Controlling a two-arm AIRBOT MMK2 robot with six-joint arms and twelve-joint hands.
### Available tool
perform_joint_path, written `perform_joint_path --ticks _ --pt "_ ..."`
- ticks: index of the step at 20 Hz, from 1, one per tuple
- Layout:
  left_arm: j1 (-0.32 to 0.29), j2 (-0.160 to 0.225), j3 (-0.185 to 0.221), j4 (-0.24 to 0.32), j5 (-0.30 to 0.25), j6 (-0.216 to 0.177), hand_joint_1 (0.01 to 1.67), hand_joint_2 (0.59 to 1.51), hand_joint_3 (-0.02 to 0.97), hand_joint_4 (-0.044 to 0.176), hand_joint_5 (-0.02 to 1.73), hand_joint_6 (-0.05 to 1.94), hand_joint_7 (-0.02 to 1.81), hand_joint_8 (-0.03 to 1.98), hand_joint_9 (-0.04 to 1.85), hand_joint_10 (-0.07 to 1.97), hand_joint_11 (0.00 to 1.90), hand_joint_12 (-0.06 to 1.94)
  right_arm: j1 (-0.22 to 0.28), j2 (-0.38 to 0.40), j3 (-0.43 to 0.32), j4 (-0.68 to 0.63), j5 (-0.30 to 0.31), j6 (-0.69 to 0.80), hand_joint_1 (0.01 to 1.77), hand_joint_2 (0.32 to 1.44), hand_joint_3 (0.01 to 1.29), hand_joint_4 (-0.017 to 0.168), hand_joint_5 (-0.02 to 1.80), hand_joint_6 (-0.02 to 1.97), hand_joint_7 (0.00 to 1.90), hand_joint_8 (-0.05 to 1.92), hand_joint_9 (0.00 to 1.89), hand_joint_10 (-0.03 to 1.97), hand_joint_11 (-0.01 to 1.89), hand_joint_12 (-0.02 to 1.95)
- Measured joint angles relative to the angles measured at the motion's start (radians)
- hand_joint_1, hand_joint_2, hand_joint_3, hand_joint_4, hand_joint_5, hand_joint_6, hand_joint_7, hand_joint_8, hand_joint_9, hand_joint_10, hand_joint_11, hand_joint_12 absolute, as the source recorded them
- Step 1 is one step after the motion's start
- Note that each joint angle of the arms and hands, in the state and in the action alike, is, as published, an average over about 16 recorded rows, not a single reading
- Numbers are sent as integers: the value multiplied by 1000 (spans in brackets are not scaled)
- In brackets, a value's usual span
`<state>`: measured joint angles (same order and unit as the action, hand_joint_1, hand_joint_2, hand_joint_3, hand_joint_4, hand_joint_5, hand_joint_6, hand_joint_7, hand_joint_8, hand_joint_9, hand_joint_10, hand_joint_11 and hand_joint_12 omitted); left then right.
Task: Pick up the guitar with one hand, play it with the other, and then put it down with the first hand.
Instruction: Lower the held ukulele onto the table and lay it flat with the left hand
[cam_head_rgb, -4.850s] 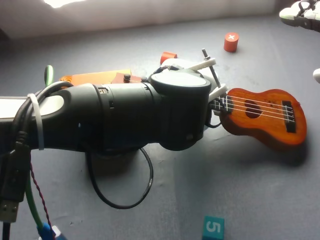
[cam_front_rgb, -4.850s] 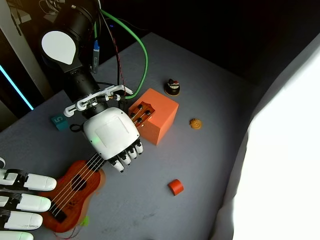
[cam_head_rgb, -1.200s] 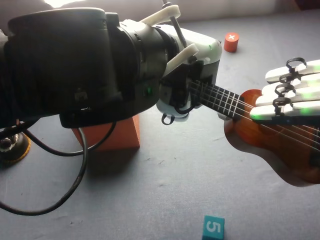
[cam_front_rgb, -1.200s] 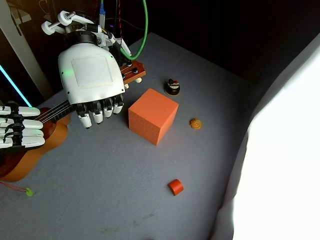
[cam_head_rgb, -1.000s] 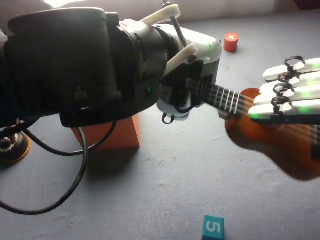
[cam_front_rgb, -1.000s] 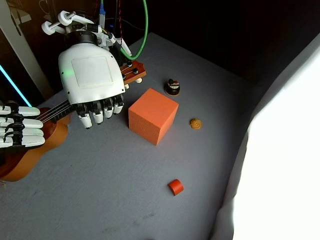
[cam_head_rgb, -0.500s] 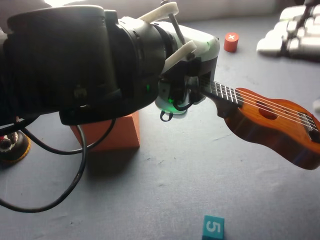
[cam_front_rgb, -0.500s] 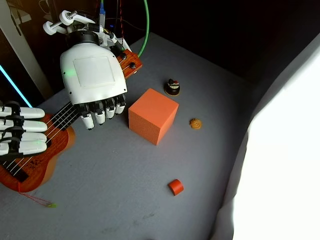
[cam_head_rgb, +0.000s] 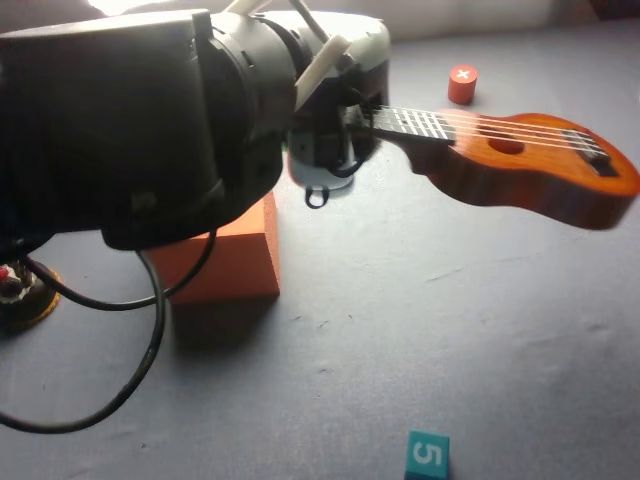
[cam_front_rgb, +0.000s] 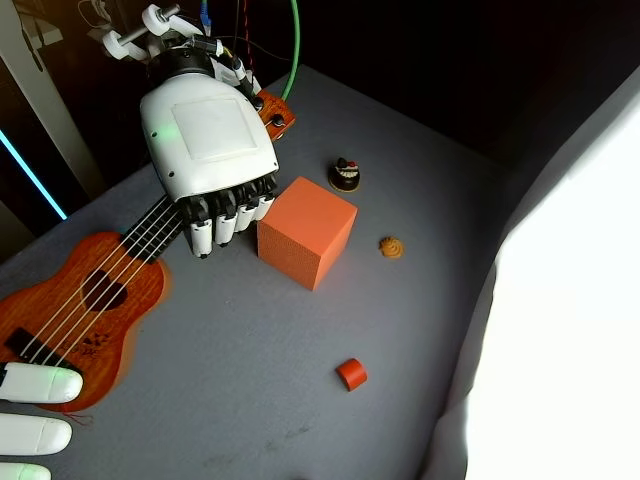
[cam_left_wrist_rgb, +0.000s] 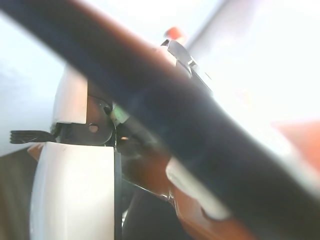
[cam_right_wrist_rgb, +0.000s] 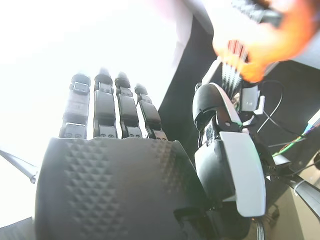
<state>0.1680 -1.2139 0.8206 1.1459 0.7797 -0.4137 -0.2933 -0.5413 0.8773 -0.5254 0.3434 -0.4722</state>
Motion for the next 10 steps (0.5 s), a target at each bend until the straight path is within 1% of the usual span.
perform_joint_path --ticks 2,4,7,10 --pt "15 4 -9 48 19 -62 1449 1094 -18 -2 1153 1889 1240 1968 1356 1935 1414 1937 0 -1 1 39 -11 -25 242 1368 18 0 30 0 79 -7 87 21 21 4" --pt "33 7 -18 93 35 -114 1448 1094 -18 -2 1153 1890 1240 1968 1356 1935 1414 1937 0 -2 0 49 -16 -32 243 1368 18 0 33 0 82 -7 89 21 20 4" --pt "68 11 -34 156 53 -183 1448 1094 -18 -2 1157 1892 1239 1968 1356 1935 1414 1937 0 -3 -3 48 -19 -35 244 1368 18 2 37 0 87 -7 92 21 20 3" --pt "110 13 -46 216 57 -241 1448 1094 -18 -2 1164 1892 1239 1968 1356 1935 1414 1937 0 -3 -7 45 -22 -38 249 1368 18 3 39 0 92 -7 91 21 20 4"
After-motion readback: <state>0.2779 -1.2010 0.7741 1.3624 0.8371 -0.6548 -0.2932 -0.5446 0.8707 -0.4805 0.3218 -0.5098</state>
